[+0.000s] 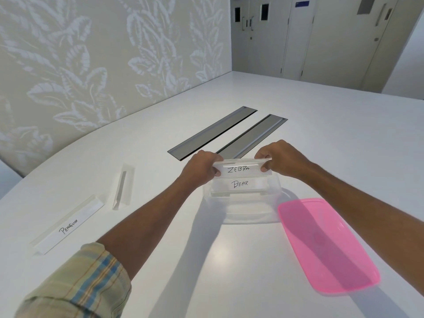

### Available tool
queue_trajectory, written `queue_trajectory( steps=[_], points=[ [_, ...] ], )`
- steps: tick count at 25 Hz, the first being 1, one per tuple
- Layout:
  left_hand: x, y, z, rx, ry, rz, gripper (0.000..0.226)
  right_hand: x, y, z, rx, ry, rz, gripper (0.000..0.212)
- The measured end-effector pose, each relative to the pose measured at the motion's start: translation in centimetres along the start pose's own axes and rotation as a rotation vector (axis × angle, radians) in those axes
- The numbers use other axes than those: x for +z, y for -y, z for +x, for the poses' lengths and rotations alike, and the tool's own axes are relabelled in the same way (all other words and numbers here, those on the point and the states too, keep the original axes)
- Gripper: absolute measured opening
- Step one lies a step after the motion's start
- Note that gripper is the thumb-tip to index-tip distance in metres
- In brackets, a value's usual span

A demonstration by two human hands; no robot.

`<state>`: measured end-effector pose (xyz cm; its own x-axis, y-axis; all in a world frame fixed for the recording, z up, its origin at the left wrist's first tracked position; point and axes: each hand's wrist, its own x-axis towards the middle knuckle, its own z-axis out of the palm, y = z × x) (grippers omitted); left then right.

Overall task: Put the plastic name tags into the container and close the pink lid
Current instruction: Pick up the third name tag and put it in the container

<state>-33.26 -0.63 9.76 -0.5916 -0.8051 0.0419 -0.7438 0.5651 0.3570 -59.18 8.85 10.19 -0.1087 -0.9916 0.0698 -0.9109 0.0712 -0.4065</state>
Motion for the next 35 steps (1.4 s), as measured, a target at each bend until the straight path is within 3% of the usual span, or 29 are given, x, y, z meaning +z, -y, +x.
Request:
queue_trajectory(
  steps=[15, 27, 31, 35],
  points=[
    [4.7, 1.9, 2.9, -0.022, 0.097, 0.167, 0.057, 3.9, -1.7, 1.8, -0.014, 0.052, -0.178, 0.039],
    [5.8, 2.4, 3.8, -0.002, 0.182, 0.252, 0.053, 5.8, -2.1, 2.3, -0.018, 0.093, -0.247, 0.037],
    [5.6, 2.3, 3.5, 0.021, 0.156, 0.234, 0.055, 5.7, -1.9, 2.1, -0.045, 0.086, -0.26, 0.043],
    [4.7, 2.4, 2.2, 0.031, 0.041, 0.083, 0.043, 5.1, -1.6, 1.7, -0.046, 0.036, -0.186, 0.038]
  ],
)
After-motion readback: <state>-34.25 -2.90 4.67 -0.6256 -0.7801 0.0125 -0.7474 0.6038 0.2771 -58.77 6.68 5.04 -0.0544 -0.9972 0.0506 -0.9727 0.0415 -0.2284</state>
